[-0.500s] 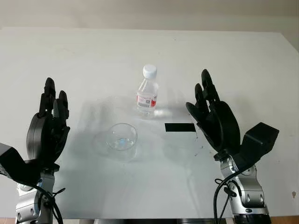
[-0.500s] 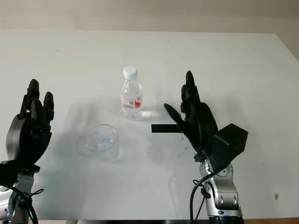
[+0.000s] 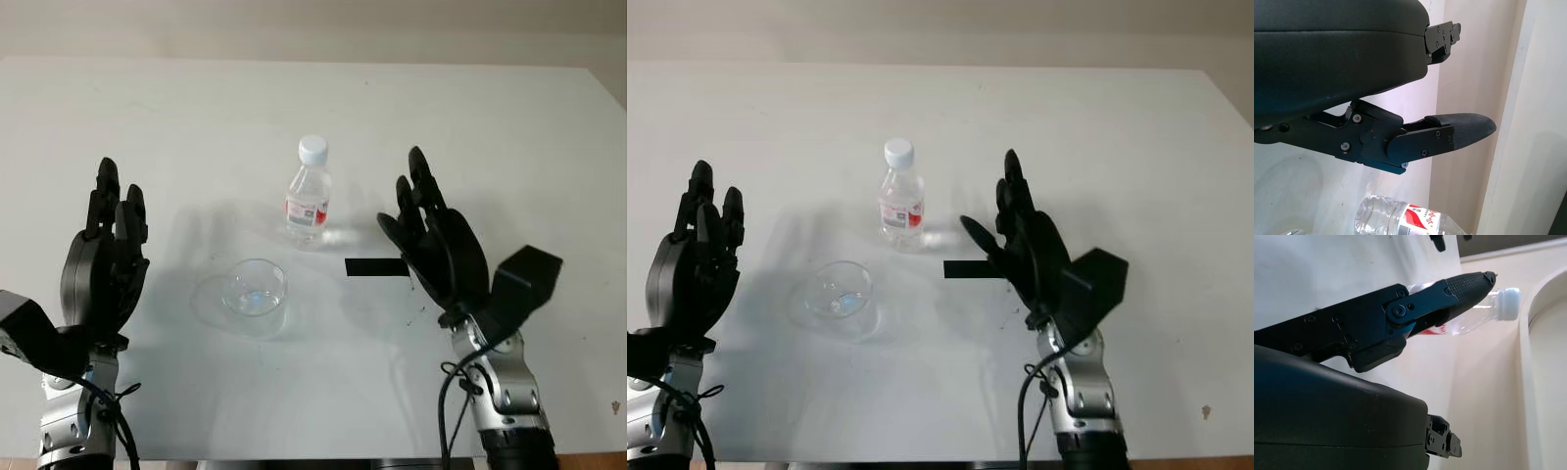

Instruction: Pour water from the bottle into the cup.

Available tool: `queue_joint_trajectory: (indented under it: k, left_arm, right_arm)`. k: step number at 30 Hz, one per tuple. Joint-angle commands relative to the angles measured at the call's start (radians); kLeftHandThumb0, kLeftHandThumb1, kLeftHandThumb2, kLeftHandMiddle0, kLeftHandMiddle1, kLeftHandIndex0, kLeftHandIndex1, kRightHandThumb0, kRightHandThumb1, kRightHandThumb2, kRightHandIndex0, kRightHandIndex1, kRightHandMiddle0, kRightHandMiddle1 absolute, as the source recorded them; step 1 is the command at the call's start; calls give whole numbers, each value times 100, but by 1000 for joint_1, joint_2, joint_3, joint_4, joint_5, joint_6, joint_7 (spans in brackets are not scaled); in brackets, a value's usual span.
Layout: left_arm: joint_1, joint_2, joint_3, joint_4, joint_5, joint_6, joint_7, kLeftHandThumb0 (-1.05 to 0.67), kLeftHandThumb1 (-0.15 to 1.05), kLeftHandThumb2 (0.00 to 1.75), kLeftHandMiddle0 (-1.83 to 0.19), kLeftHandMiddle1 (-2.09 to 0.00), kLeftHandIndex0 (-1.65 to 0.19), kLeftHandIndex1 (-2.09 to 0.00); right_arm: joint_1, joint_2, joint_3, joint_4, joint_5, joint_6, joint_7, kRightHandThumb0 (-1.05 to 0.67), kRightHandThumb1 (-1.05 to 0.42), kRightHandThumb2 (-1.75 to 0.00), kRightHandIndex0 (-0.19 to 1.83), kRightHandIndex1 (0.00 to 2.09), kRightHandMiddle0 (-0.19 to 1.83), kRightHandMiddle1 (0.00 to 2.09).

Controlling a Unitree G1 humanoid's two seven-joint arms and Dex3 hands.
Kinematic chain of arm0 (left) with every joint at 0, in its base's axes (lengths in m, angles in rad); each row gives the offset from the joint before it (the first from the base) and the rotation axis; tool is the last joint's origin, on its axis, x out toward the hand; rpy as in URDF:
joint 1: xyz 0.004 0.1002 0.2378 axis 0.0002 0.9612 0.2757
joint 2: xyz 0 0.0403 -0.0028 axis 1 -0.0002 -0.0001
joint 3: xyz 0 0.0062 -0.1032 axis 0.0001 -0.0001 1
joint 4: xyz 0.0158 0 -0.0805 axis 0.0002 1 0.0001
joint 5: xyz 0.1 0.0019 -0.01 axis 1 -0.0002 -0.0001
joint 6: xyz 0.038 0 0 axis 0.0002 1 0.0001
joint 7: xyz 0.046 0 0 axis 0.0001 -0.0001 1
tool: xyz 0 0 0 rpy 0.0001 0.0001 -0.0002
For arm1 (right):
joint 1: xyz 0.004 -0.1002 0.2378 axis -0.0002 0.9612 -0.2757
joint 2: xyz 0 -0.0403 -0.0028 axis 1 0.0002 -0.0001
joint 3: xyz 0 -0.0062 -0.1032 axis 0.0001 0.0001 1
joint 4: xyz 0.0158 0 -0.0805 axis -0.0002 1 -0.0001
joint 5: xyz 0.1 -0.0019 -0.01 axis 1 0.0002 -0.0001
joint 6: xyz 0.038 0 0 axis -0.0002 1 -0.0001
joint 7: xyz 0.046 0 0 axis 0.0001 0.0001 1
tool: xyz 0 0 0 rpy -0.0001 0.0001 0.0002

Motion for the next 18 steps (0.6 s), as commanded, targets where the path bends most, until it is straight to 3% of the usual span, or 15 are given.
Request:
queue_joint_trajectory:
  k: [1,7,18]
  left_arm:
    - [-14,7,6,1,0,-13,-5,-75,105,56,18,-5,19,-3]
    - [-39,3,12,12,-4,-13,8,-76,105,53,17,-6,19,-3]
    - [-65,7,12,21,1,-7,26,-75,105,55,19,-3,19,0]
  right_arm:
    - [-72,-8,13,43,-11,-12,18,-97,-95,-4,-19,0,-19,0]
    - [-231,17,56,234,-77,-89,21,-99,-91,-4,-19,0,-19,0]
    - [-305,51,80,453,-109,-236,60,-102,-92,-6,-19,0,-19,0]
